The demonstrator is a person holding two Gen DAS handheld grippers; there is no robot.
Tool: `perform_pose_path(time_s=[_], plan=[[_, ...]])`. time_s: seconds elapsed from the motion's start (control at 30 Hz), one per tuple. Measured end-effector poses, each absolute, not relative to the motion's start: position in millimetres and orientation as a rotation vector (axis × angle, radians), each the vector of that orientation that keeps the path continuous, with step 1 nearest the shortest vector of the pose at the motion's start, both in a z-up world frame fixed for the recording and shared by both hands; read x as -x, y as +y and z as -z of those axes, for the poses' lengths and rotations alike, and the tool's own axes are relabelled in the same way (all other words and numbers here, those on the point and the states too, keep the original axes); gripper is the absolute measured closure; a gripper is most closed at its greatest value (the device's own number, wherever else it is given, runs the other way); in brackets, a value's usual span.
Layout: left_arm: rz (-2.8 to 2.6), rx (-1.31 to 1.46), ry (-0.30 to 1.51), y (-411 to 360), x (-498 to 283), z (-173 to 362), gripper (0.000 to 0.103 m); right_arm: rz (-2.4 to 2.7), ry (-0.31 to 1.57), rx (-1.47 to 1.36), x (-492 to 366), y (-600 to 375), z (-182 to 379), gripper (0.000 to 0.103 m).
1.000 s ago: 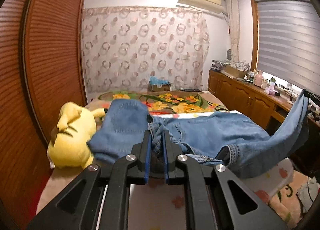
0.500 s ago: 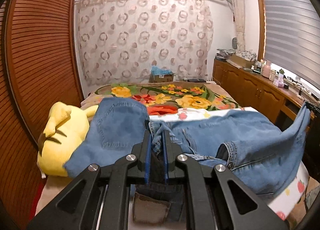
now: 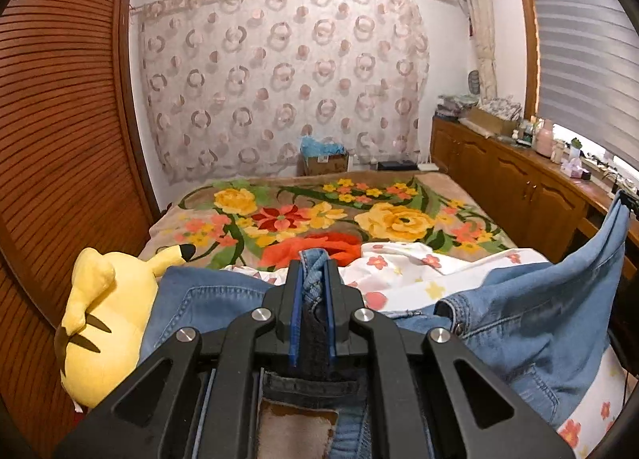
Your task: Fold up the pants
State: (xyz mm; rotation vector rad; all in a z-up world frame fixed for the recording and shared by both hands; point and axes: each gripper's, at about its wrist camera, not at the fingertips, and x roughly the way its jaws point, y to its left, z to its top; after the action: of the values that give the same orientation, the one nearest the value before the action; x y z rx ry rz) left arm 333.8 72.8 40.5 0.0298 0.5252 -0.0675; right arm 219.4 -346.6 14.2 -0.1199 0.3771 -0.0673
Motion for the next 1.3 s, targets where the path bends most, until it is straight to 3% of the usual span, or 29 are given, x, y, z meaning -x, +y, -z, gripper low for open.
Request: perform_pose_path(time_s=[0.17, 0.23, 0.3, 0.37, 0.53, 0.73, 0.8, 0.87, 1.3], plan=[[0.075, -0.034, 0.635, 72, -358, -10, 0.09, 0.07, 0.514, 0.149, -255, -327, 21, 0.098], [0.063, -0.053, 0.664, 72, -355, 2, 0.083, 0.061, 0.564, 0.15, -260, -320, 37, 0.098], [0.064, -0.068, 0.665, 72, -348, 7, 0.067, 0.051, 0.611, 0.146, -261, -313, 48, 0.098], [0.077, -0.072, 0.66, 72, -339, 6, 0.057, 0.048, 0.637, 0.145, -257, -307, 52, 0.088], [0.121, -0.107, 0.661, 71, -312, 1, 0.055, 0.016, 0.621, 0.149, -233, -298, 35, 0.067], [0.168, -0.11, 0.686, 68, -277, 6, 0.05, -0.038, 0.586, 0.12, -191, -315, 19, 0.056], [0.184, -0.095, 0.699, 68, -268, 9, 0.03, -0.063, 0.581, 0.101, -178, -321, 21, 0.053], [0.204, -0.076, 0.689, 68, -256, 12, 0.024, -0.081, 0.578, 0.093, -165, -326, 21, 0.05], [0.244, -0.034, 0.729, 70, -203, 34, 0.024, -0.156, 0.653, 0.064, -112, -353, 32, 0.044]])
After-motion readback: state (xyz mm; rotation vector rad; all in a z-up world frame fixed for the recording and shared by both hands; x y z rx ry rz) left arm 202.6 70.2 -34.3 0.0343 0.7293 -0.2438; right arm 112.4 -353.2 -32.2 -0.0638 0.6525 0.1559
